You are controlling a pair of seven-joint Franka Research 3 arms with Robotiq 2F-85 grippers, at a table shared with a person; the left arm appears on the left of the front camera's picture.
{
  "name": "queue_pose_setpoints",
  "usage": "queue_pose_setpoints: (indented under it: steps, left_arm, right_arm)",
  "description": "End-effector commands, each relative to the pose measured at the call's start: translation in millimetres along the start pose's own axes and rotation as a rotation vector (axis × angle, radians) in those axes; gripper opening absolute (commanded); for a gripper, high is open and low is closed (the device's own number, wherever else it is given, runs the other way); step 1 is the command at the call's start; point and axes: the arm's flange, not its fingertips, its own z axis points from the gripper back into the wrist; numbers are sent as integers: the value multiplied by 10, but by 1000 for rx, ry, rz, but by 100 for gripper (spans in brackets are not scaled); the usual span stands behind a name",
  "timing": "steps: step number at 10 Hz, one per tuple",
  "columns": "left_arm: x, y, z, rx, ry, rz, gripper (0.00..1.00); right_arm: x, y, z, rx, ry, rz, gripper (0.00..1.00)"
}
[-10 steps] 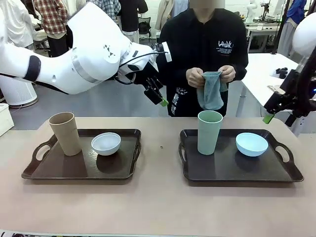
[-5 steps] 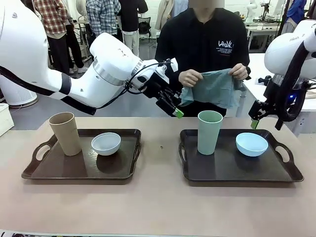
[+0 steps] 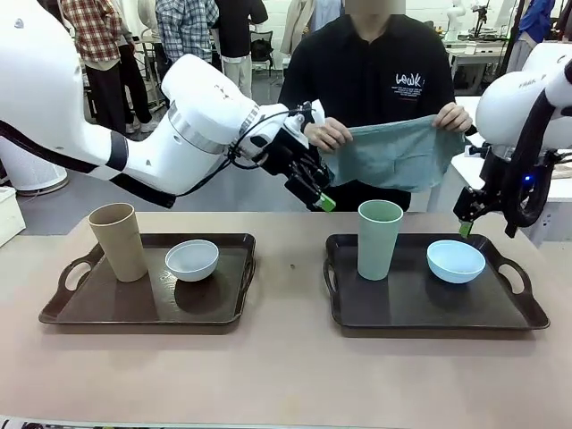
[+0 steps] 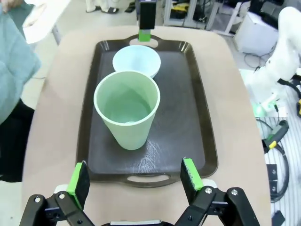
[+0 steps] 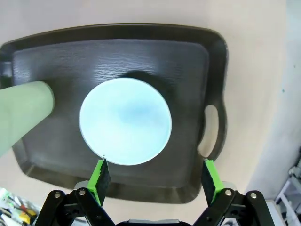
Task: Set up a tray with a mat and arrange the tableware.
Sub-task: Pick up the Picnic Bowl and Reusable plastic cup from the Handle tray in front of the human's position and hold them in the air.
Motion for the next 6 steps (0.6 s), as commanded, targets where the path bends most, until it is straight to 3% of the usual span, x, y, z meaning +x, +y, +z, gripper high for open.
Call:
queue_pose_setpoints:
  steps: [1, 2, 6]
  left_arm:
    - [-223, 77, -244, -59, -85, -65, 100]
    - [-322, 99, -433, -75, -134, -108, 100]
    - [-400, 153, -833, 22, -100, -133, 100]
  right_arm:
    - [81, 6, -193, -81, 17, -46, 100]
    - [92, 1, -260, -84, 19, -48, 100]
    - [92, -6, -376, -50, 17, -17, 100]
